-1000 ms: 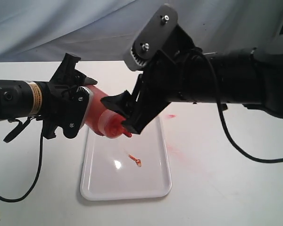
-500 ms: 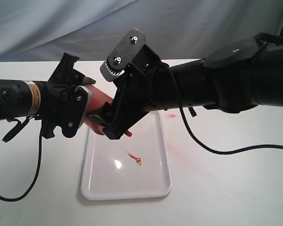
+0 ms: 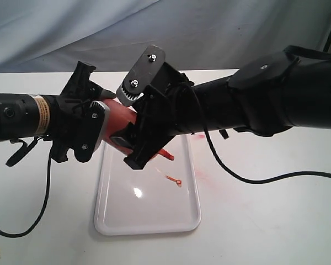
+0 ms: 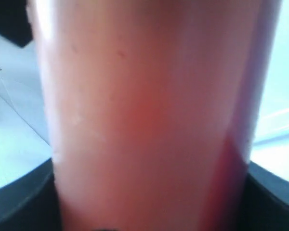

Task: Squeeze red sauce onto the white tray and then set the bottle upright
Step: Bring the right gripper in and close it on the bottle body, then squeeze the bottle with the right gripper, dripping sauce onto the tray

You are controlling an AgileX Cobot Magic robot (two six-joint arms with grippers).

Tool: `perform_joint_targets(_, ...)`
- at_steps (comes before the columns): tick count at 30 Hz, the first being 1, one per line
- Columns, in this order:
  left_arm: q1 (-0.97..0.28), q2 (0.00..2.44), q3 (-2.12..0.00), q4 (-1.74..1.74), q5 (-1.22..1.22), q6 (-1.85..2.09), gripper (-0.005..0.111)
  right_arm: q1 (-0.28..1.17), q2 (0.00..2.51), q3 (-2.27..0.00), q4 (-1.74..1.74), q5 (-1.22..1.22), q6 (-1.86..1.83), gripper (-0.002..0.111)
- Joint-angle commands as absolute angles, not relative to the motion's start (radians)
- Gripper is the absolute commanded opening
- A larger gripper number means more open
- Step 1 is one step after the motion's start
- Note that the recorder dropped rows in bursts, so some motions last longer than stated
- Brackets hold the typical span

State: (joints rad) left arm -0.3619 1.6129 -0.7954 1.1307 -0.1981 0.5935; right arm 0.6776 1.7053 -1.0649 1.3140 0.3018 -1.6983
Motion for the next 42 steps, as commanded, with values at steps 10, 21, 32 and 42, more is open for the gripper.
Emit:
perform_joint_targets(10, -0.366, 1.605, -0.806, 1.111, -0.230, 0.555, 0.000, 0.678, 1.786, -1.072, 1.210, 0.184, -1.715, 0.083)
perform_joint_targets(21, -0.366, 1.605, -0.806, 1.111, -0.230, 0.555, 0.000, 0.679, 1.812, -1.190, 1.222, 0.213, -1.689, 0.083)
perform_joint_targets(32, -0.366, 1.594, -0.806, 1.111, -0.204, 0.555, 0.000, 0.679, 1.907, -1.212, 1.215, 0.224, -1.694, 0.079)
perform_joint_targets(42, -0.366, 1.558, -0.806, 1.106, -0.119, 0.494, 0.000, 0.679, 1.910, -1.229, 1.223, 0.221, -1.696, 0.069)
